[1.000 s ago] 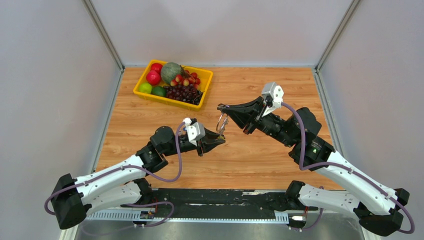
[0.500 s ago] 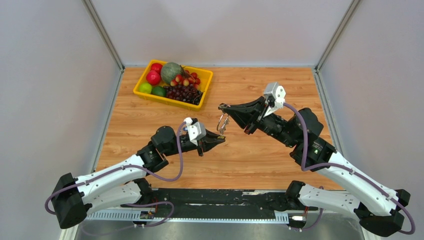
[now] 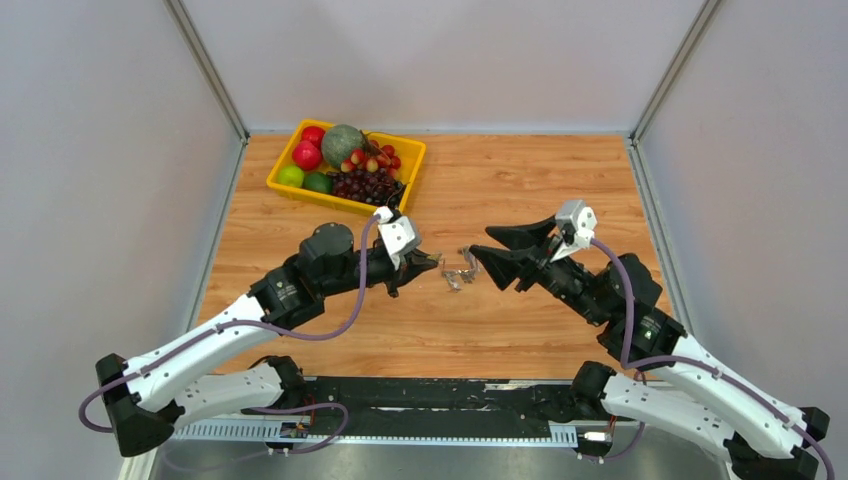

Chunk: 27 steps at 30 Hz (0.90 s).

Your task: Remove the keys from the keyring

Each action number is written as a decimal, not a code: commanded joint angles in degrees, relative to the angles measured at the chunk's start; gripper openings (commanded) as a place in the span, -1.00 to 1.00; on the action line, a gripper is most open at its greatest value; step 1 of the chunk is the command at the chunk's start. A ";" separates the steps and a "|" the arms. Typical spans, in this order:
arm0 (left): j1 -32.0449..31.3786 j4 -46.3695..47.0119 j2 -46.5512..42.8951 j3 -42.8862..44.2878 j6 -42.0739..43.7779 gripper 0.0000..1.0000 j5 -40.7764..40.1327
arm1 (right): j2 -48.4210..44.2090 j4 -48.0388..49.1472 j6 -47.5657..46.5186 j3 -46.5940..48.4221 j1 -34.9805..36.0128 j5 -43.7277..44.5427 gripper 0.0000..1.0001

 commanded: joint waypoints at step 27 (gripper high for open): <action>-11.55 -43.86 8.61 29.47 40.96 -1.00 -46.72 | -5.66 19.77 -6.82 -21.72 0.25 -15.19 0.32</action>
